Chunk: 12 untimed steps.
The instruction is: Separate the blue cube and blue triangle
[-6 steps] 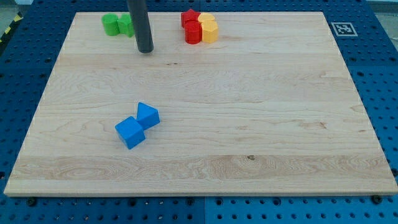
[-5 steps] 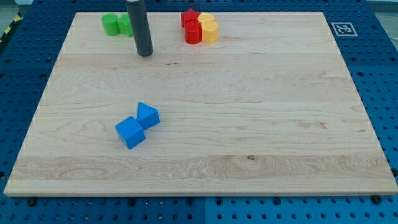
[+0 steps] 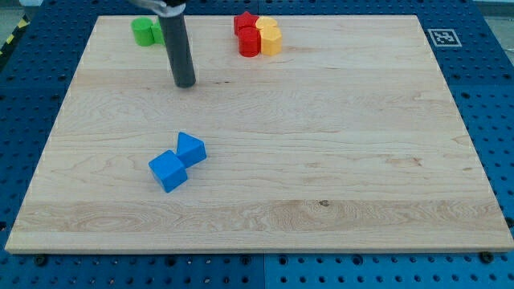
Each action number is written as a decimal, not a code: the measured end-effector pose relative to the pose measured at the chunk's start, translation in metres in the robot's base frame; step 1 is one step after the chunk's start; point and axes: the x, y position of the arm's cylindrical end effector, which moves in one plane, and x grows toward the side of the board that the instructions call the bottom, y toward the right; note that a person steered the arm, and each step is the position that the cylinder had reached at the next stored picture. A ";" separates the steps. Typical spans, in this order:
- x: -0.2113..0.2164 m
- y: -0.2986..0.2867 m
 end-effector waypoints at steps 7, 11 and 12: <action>0.148 0.062; 0.124 0.033; 0.124 0.033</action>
